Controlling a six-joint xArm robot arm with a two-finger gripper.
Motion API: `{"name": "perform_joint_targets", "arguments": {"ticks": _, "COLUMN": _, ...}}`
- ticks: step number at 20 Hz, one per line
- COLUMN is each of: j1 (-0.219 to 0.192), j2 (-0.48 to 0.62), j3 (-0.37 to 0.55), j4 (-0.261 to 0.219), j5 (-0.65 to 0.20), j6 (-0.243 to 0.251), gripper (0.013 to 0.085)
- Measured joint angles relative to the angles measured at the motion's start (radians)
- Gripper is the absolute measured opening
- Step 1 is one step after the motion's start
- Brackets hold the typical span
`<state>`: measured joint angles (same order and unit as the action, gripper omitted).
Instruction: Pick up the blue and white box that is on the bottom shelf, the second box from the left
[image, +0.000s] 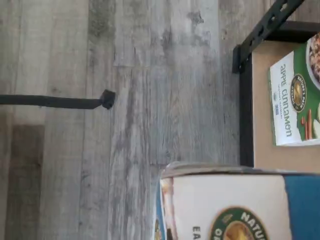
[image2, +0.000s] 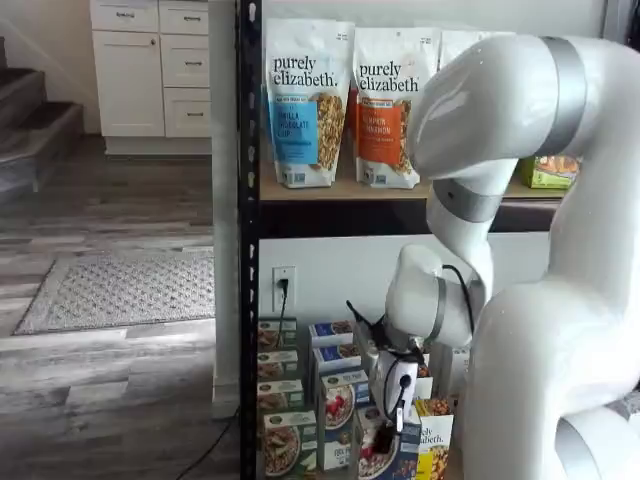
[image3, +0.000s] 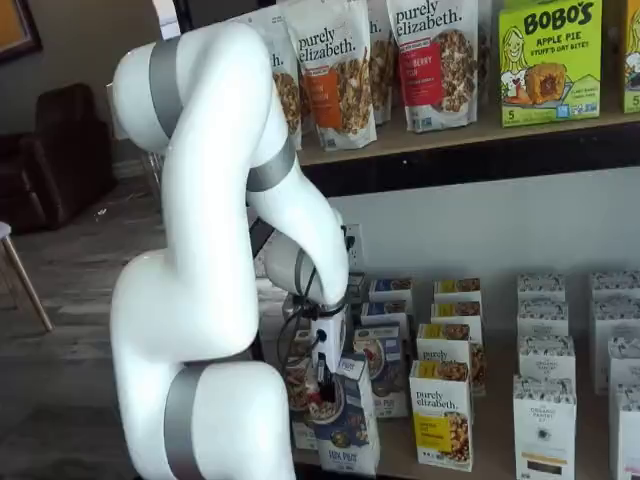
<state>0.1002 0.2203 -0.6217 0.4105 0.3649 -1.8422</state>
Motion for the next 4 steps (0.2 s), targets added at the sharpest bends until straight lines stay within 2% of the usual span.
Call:
{"name": "perform_joint_targets", "arguments": {"ticks": 2, "j1": -0.004, "j2": -0.025, "j3": 0.016, "j4": -0.011, "j5": 0.010, "j6": 0.008, "gripper": 0.0450}}
{"name": "perform_joint_targets", "arguments": {"ticks": 4, "j1": -0.006, "j2": -0.052, "j3": 0.031, "j4": 0.001, "j5": 0.020, "j6": -0.003, "gripper": 0.0450}}
